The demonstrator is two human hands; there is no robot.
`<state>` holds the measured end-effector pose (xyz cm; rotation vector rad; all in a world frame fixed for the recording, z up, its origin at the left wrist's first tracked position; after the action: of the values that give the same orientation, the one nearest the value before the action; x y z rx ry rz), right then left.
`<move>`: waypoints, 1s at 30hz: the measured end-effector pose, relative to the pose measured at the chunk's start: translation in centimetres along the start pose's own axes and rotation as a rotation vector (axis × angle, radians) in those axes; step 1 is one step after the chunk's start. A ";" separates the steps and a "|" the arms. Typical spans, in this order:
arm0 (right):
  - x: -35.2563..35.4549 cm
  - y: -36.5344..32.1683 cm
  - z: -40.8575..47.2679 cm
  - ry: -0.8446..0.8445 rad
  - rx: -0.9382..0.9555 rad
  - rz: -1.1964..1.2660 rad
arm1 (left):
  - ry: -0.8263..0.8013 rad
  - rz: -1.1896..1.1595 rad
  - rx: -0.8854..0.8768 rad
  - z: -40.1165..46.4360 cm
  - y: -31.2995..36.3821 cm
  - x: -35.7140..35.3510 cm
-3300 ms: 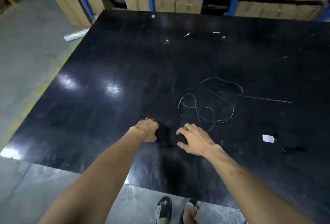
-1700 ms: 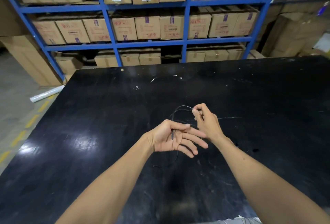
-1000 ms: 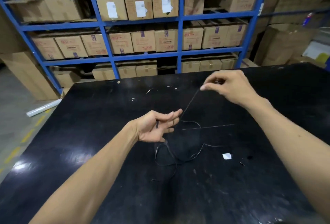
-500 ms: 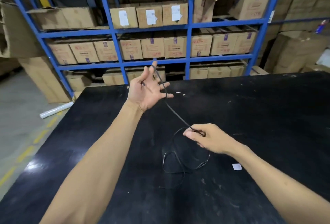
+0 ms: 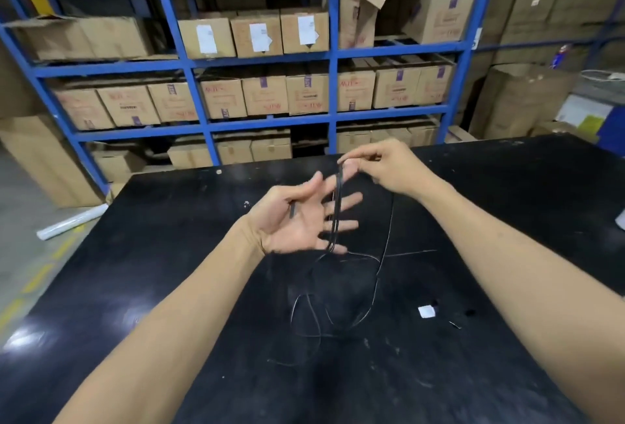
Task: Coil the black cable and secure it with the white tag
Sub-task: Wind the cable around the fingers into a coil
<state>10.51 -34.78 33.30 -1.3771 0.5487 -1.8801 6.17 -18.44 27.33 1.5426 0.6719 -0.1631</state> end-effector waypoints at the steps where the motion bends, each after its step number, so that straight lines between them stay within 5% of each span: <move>1: -1.5 1.0 -0.4 -0.017 -0.055 0.065 | 0.001 -0.043 -0.088 -0.2 1.4 -0.3; 5: -9.2 2.7 -3.9 -0.188 -0.196 0.314 | 0.129 -0.174 -0.395 -1.1 6.7 1.2; 9: -11.1 2.6 -7.9 -0.324 -0.224 0.289 | 0.400 -0.123 -0.546 -3.6 10.4 5.3; 13: -6.4 1.1 -8.0 -0.309 -0.178 0.166 | 0.570 -0.140 -0.489 -5.7 9.1 9.6; 16: -1.7 -1.4 -5.3 -0.148 -0.061 -0.004 | 0.718 -0.010 -0.243 -4.5 4.9 11.1; 19: 1.3 -4.5 -1.7 0.016 0.104 -0.298 | 0.588 0.083 0.068 -1.7 0.1 8.4; 22: 2.1 -4.3 0.6 0.082 0.104 -0.272 | 0.286 0.085 0.187 0.2 -2.5 3.6; 27: -1.7 0.8 -0.4 0.084 -0.055 0.026 | 0.018 -0.192 -0.105 -0.7 1.4 -0.4; 30: -6.1 4.0 -3.3 -0.024 -0.179 0.110 | 0.096 -0.239 -0.412 -2.3 6.7 0.9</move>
<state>9.60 -32.95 25.56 -1.4507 0.7802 -1.7580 9.54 -15.56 32.93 1.0788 0.9049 -0.1212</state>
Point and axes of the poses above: each hand's wrist, its own z-axis towards the middle knuckle, its own x-axis out of the back of the hand, y = z × x, the point moved 7 cm from there along z, towards the middle knuckle, and after that the axes turned 2 degrees about y, right-handed, at the moved point
